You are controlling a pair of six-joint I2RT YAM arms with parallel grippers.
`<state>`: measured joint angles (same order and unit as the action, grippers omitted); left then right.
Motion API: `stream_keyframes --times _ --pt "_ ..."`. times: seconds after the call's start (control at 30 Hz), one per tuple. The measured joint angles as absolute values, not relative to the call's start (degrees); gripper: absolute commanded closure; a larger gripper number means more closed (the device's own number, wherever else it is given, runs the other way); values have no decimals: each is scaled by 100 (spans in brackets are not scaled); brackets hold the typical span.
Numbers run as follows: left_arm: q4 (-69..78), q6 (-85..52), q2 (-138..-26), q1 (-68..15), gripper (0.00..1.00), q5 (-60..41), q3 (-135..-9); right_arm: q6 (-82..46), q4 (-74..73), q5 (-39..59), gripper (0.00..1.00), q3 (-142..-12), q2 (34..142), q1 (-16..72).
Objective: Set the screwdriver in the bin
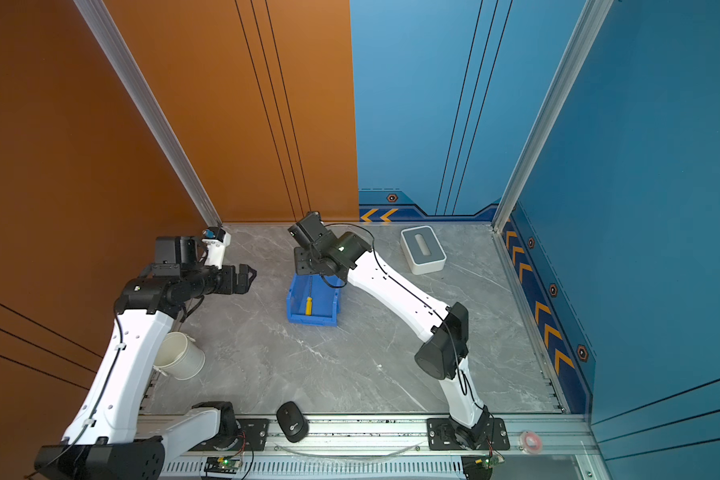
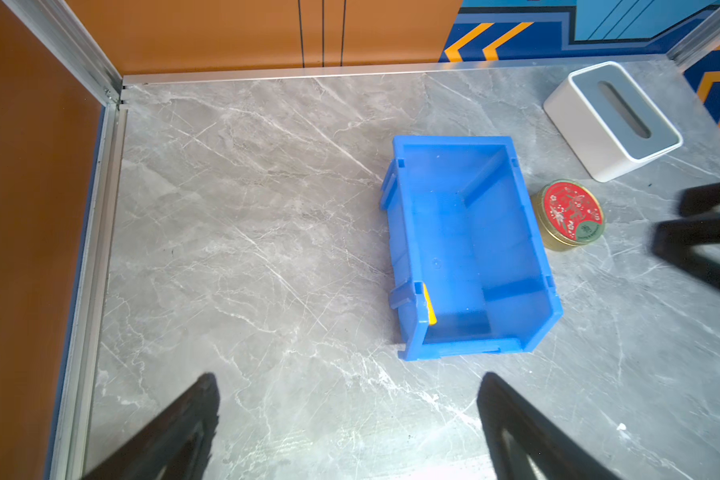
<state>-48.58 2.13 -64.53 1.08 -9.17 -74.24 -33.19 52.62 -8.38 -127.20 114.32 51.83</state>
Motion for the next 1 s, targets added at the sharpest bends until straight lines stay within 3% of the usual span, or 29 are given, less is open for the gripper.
stream_keyframes --times 0.17,0.3,0.63,1.0 --pt "-4840 183 -6573 152 2 -613 -7397 -3033 5168 -1404 30 -11653 10313 5214" --pt "-4801 58 -6792 163 2 -499 -7352 -2917 4864 -1865 0 -10022 9207 5111" --pt "-4344 -633 -7391 248 2 -405 -7183 -3057 4276 -2322 0 -7032 6683 4141" --pt "-3651 -635 -8364 301 2 -1048 -6928 -2947 3308 -2263 0 -5157 5236 3142"
